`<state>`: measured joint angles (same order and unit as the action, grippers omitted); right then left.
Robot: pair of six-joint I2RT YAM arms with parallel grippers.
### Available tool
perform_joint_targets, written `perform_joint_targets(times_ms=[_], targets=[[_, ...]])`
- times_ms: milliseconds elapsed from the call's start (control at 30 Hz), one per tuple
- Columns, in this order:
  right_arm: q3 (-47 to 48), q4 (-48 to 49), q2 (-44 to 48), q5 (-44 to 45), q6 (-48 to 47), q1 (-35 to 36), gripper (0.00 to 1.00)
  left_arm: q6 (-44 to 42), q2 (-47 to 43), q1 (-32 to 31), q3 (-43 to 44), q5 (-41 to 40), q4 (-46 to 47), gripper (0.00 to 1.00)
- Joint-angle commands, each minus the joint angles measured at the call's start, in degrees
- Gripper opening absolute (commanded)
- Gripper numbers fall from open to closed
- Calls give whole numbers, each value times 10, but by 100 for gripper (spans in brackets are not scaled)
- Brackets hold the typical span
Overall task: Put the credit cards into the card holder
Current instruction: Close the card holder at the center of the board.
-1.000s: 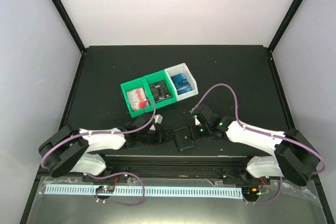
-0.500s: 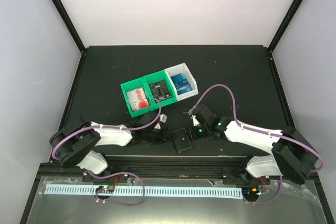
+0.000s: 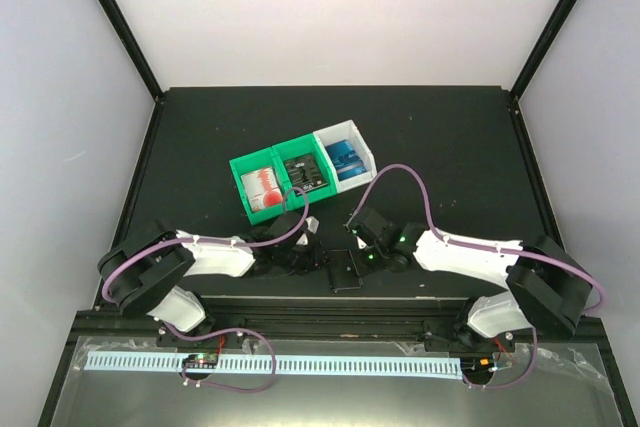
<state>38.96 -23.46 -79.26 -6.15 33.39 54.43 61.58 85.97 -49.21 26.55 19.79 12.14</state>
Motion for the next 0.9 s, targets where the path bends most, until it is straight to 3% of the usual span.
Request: perform_joint_targets(times_ms=[0, 567, 867], targets=[[17, -3, -9, 7, -1, 9, 1, 3, 22, -3, -4, -40, -66, 34], [7, 37, -10, -35, 4, 19, 1, -3, 37, -3, -4, -29, -46, 31], [20, -11, -27, 7, -2, 32, 1, -1, 39, -3, -9, -29, -44, 31]])
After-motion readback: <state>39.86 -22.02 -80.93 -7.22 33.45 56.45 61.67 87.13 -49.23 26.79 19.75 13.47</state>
